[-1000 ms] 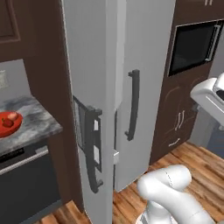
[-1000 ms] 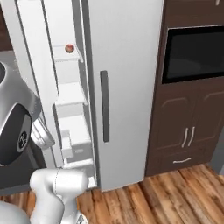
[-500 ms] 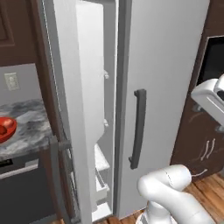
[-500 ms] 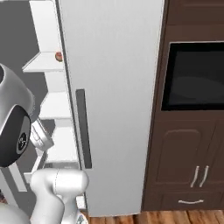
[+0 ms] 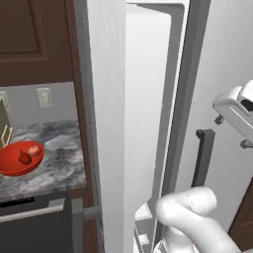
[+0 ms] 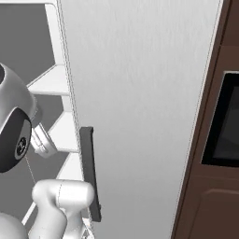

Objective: Take the peach, bell pepper, and peach from the freezer and place them in the bowl on the counter.

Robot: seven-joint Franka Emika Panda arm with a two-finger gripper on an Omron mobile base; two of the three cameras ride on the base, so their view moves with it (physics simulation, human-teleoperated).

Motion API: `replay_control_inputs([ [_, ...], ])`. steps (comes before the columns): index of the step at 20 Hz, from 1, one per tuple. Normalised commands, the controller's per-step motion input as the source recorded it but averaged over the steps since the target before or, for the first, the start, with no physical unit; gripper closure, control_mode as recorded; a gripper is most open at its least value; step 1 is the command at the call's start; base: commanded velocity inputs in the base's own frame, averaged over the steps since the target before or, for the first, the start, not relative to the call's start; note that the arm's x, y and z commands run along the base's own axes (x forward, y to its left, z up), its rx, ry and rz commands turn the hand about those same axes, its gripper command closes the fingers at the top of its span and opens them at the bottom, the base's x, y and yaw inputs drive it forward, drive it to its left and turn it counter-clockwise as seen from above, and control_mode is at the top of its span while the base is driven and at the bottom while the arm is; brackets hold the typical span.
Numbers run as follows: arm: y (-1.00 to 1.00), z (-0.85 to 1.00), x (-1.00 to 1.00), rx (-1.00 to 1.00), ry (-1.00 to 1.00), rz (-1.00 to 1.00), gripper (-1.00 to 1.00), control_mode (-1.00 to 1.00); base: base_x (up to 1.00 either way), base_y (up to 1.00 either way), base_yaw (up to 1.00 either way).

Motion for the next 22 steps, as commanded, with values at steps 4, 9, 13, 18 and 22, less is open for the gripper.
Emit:
replay_control_inputs([
  [4,0.0,0.0,0.0,0.0,0.0,0.0,-1.0,1.0,0.89,0.07,0.22],
  [9,0.0,0.0,0.0,0.0,0.0,0.0,-1.0,1.0,0.68,0.28,0.38],
  [13,0.0,0.0,0.0,0.0,0.0,0.0,-1.0,1.0,0.42,0.36,0.26],
  [18,0.0,0.0,0.0,0.0,0.0,0.0,-1.0,1.0,0.26,0.71,-0.22],
  [22,0.0,0.0,0.0,0.0,0.0,0.0,-1.0,1.0,0.25,0.58,-0.33],
])
